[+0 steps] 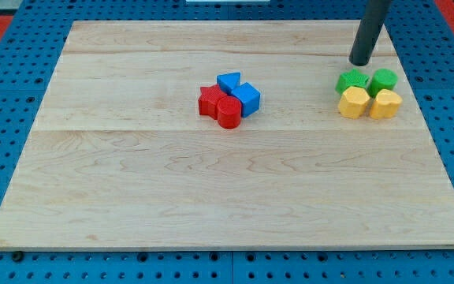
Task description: Push the blue triangle with blue cube towards the top center of the board
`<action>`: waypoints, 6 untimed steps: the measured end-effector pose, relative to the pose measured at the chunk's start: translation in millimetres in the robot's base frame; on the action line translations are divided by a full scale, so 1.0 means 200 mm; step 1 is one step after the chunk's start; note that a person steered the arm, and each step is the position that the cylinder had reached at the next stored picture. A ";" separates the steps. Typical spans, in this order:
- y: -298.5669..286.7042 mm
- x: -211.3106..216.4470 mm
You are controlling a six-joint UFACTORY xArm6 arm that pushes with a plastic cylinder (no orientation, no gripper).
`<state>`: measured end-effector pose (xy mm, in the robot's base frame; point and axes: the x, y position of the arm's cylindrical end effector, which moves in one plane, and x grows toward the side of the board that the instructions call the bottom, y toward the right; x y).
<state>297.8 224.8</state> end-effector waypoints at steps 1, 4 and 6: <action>0.34 0.00; 0.55 0.52; 0.01 0.80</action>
<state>458.5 226.7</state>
